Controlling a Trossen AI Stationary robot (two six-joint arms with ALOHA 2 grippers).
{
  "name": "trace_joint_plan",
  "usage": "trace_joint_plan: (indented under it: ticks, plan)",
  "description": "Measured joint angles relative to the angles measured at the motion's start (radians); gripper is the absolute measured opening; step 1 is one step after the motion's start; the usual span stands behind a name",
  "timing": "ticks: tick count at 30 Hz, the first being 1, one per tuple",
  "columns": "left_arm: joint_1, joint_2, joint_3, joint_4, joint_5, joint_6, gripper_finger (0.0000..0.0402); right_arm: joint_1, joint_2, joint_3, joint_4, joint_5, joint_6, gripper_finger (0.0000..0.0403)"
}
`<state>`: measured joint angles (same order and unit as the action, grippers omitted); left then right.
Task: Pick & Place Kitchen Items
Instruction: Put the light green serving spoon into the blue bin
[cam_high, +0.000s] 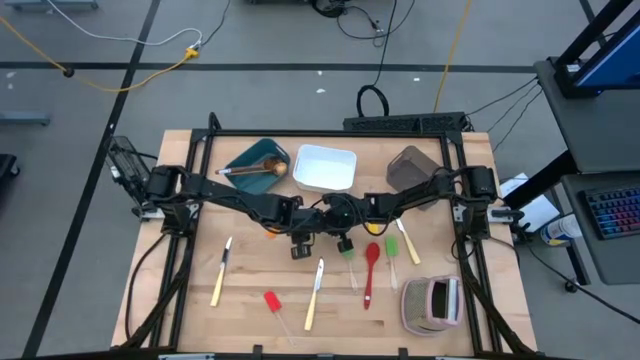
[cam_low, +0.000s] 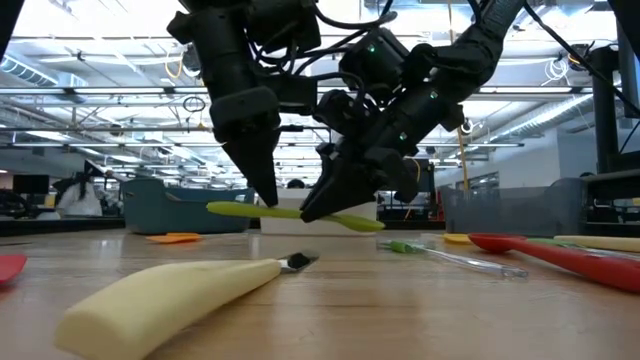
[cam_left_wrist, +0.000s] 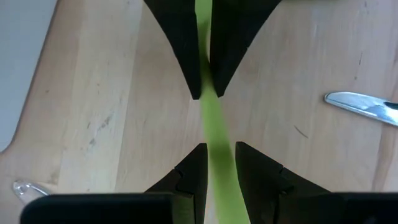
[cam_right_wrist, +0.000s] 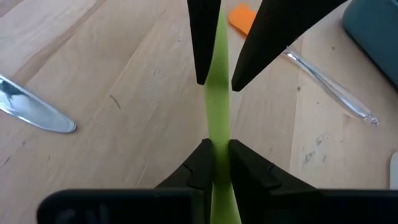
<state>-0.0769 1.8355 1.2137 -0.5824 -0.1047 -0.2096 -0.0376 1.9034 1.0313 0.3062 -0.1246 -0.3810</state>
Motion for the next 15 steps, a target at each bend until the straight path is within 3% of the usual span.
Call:
trace_joint_plan:
  ticks: [15]
  plan:
    - [0.016, 0.000, 0.000, -0.027, 0.001, 0.052, 0.0088, -0.001, 0.000, 0.000, 0.012, 0.000, 0.003, 0.0032]
